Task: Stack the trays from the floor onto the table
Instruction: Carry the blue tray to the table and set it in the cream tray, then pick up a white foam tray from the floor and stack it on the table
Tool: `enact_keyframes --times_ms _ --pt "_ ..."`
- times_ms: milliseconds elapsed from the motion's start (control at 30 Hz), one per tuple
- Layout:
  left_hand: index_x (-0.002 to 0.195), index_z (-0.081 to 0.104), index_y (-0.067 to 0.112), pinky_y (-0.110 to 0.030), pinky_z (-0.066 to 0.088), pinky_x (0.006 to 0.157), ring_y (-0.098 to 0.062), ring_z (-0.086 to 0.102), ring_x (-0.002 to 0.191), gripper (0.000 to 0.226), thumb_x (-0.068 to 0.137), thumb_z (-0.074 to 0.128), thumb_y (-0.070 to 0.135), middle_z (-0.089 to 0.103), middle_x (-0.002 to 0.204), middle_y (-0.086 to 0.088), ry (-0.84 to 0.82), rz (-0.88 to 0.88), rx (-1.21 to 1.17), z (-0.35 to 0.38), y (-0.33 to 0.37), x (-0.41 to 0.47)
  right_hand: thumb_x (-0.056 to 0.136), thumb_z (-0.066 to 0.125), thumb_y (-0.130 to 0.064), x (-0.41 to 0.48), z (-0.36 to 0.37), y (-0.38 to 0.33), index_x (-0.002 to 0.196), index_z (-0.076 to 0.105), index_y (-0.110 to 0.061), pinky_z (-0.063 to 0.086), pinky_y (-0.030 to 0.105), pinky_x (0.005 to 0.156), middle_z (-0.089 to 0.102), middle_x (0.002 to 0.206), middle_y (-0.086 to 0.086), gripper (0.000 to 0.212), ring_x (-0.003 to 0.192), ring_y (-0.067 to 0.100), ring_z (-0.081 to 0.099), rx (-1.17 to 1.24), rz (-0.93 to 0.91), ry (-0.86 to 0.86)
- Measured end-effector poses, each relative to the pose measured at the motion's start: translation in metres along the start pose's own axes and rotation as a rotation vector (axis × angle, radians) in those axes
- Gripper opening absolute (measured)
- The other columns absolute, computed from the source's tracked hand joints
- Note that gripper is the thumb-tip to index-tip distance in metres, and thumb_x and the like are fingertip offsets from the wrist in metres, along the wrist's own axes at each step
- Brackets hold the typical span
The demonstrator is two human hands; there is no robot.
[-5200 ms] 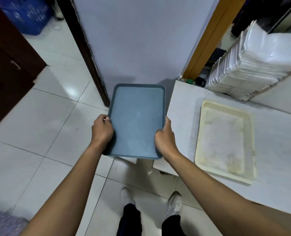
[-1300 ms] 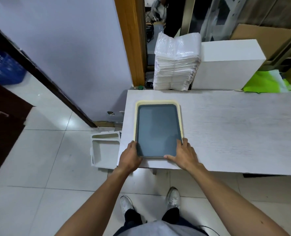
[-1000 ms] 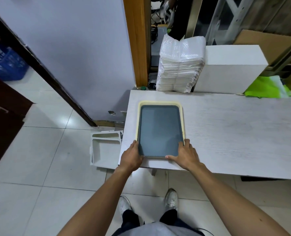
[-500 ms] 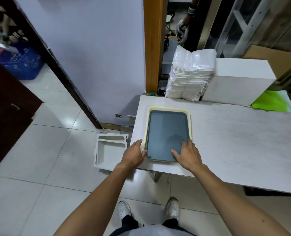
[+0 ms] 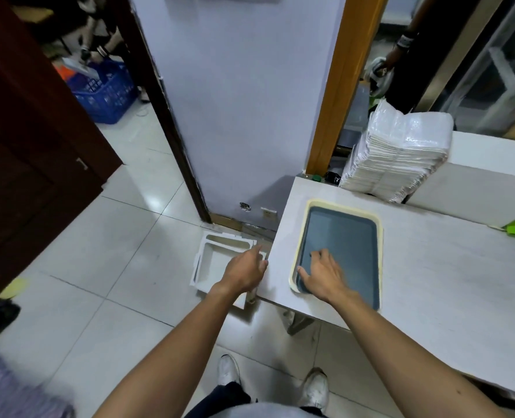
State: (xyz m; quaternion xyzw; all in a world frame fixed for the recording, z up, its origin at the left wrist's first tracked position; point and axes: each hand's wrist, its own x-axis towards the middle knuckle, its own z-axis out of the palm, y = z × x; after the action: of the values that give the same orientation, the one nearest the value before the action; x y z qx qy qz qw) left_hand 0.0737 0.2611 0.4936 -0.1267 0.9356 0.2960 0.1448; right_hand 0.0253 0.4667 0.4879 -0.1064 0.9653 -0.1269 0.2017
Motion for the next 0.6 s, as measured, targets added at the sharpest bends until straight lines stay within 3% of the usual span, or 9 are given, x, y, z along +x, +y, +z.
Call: enact_keyframes --times_ms 400,600 --pt "0.150 0.042 0.019 -0.038 0.044 0.103 -0.028 0.055 0.128 0.052 0.101 0.049 0.037 0.061 0.140 -0.004 0.018 -0.154 -0.079 -0.032 -0.082 -0.010 0.101 0.044 -0.044 0.029 0.036 -0.075 0.144 0.042 -0.007 0.038 0.043 0.108 0.042 0.142 0.014 0.057 0.130 0.032 0.044 -0.074 -0.169 -0.081" --pt "0.149 0.043 0.020 -0.039 0.043 0.105 -0.027 0.056 0.127 0.052 0.100 0.051 0.036 0.063 0.137 -0.002 -0.067 -0.125 -0.106 -0.013 -0.077 -0.007 0.101 0.045 -0.039 0.026 0.044 -0.077 0.145 0.041 -0.009 0.038 0.044 0.108 0.044 0.142 0.013 0.055 0.129 0.032 0.045 -0.077 -0.168 -0.084"
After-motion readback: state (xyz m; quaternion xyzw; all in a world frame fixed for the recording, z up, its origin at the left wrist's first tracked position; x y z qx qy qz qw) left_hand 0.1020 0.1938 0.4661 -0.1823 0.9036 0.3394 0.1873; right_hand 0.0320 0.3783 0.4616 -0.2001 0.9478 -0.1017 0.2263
